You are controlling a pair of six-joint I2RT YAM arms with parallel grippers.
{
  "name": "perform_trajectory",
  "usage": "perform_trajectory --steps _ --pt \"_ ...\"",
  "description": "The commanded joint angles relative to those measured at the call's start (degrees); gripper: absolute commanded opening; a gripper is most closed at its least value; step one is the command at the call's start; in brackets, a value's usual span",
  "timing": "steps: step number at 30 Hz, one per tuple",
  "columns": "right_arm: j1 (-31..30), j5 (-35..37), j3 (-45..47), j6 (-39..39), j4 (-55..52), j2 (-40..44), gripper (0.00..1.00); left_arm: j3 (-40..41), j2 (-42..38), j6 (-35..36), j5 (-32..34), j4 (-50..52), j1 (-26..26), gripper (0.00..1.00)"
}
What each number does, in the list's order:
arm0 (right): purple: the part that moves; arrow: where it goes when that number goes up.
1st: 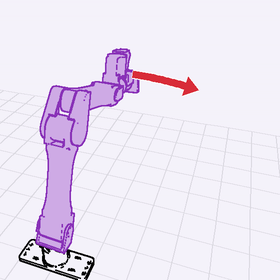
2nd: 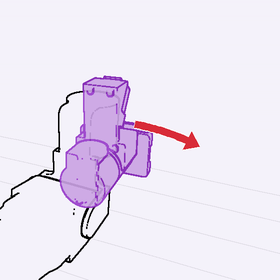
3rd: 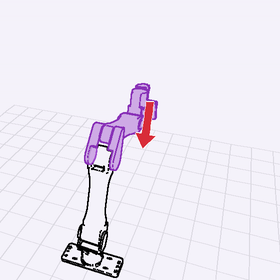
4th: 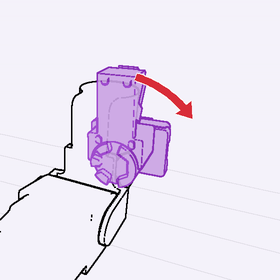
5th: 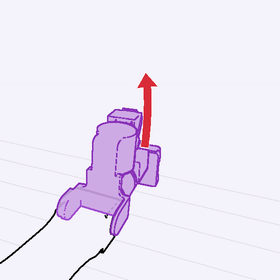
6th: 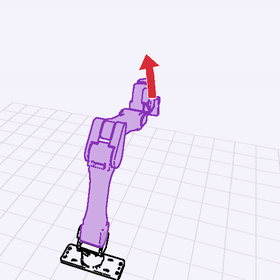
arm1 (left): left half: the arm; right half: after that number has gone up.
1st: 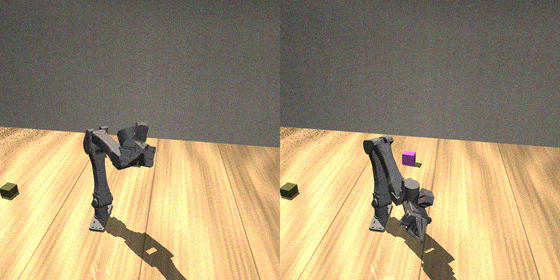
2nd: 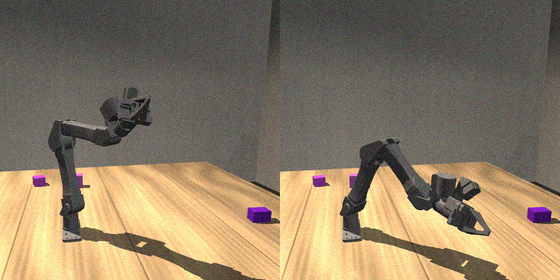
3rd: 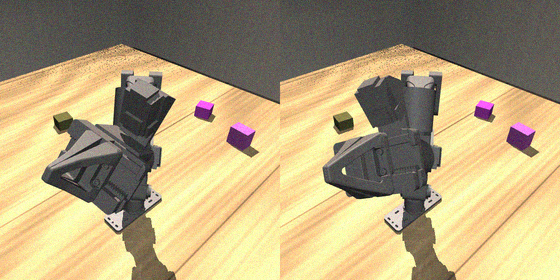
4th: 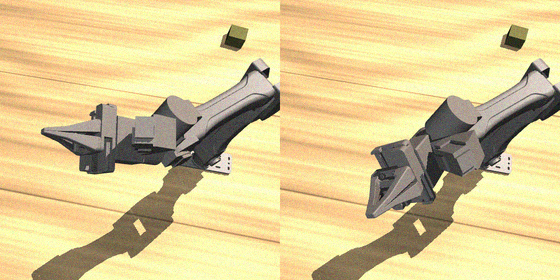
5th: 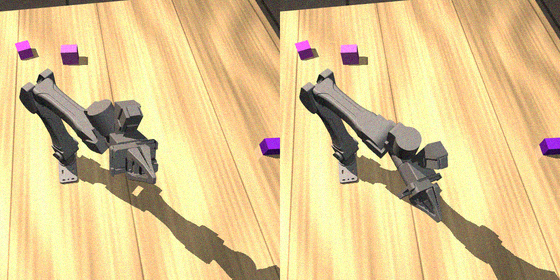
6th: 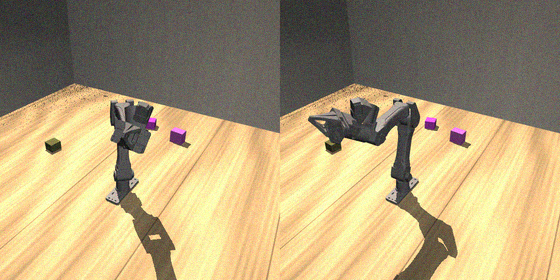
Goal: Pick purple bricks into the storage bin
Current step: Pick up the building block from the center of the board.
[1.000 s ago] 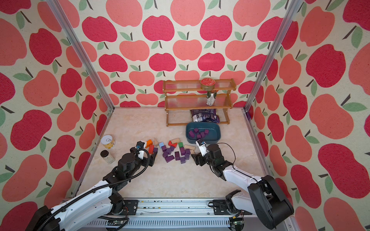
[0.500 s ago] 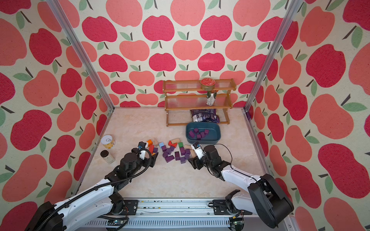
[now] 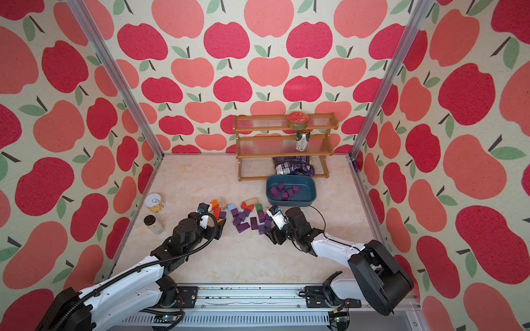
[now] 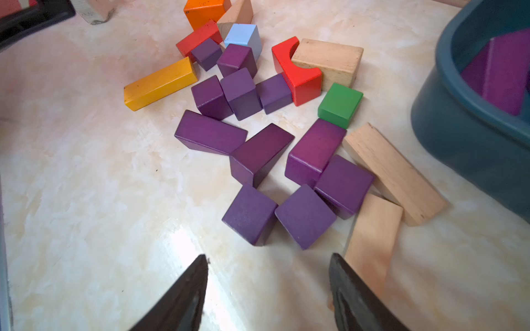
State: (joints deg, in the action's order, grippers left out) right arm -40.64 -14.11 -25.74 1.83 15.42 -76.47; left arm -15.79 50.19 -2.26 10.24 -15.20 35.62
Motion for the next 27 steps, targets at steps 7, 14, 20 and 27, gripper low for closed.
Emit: perform_trajectory --steps 7,14,20,27 --pt "-2.9 0.3 -4.1 -1.4 -1.0 -4.0 0.66 -0.2 -0.9 -1.3 1.4 1.0 -0.5 0.99" --pt "-4.1 1.7 -6.2 -1.5 -2.2 -7.0 0.58 -0.2 -0.9 -1.4 1.4 1.0 -0.6 0.99" --pt "-4.4 2.6 -6.8 -1.0 -2.3 -7.8 0.54 -0.2 -0.9 -1.5 1.3 1.1 -0.7 0.99" --pt "-4.9 4.5 -7.5 -1.8 -3.9 -8.2 0.5 -0.3 -0.7 -1.5 1.2 1.1 -0.9 0.99"
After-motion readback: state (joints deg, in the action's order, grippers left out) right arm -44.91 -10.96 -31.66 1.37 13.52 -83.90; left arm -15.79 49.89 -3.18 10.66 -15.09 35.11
